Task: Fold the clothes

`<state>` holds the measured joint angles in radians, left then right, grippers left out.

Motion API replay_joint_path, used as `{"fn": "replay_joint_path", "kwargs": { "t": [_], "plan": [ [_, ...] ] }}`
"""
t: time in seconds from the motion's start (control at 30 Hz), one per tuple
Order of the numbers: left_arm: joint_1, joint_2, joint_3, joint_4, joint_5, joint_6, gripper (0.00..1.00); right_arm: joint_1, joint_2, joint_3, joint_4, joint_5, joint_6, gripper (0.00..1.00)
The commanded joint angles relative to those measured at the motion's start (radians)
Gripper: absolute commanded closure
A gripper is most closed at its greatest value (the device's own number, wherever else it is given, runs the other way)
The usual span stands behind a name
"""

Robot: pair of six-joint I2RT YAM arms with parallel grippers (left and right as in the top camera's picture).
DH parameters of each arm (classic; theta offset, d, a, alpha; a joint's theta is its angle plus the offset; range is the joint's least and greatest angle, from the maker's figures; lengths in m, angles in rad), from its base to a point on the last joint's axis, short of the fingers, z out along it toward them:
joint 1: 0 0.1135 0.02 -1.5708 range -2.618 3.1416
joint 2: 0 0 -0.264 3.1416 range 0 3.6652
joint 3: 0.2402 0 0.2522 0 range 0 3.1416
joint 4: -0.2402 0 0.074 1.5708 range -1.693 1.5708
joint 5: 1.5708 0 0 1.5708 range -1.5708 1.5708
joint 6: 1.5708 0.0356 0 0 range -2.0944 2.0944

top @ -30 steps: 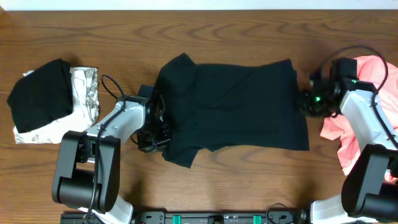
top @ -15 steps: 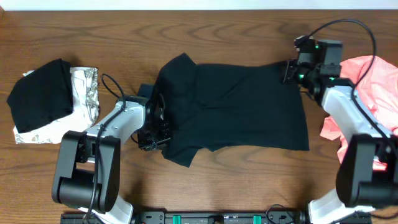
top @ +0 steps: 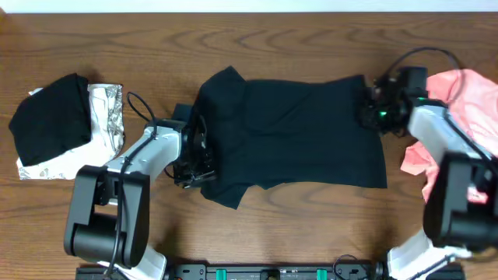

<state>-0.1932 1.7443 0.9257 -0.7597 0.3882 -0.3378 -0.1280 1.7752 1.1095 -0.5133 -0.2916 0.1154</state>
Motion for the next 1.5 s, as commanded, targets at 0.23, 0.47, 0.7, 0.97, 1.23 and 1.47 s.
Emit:
{"fn": "replay_joint_path", "kwargs": {
  "t": [0.23, 0.47, 0.7, 0.97, 1.23, 1.47],
  "plan": [
    [0.007, 0.008, -0.001, -0.09, -0.035, 0.029, 0.38, -0.05, -0.341, 0.018, -0.4, 0.095, -0.027, 0.64],
    [0.006, 0.008, -0.002, -0.25, -0.033, 0.022, 0.38, -0.05, -0.343, -0.029, -0.533, 0.144, -0.019, 0.63],
    [0.002, 0.008, -0.002, -0.168, -0.023, 0.022, 0.38, -0.05, -0.343, -0.15, -0.464, 0.1, 0.02, 0.64],
    [-0.073, 0.008, -0.021, -0.082, 0.007, 0.01, 0.37, -0.05, -0.343, -0.203, -0.432, 0.093, 0.026, 0.64],
    [-0.142, 0.008, -0.025, -0.081, 0.023, -0.058, 0.6, -0.049, -0.343, -0.203, -0.433, 0.093, 0.026, 0.65],
    [-0.142, 0.008, -0.025, -0.084, 0.019, -0.057, 0.94, -0.048, -0.343, -0.204, -0.437, 0.092, 0.026, 0.66]
  ]
}}
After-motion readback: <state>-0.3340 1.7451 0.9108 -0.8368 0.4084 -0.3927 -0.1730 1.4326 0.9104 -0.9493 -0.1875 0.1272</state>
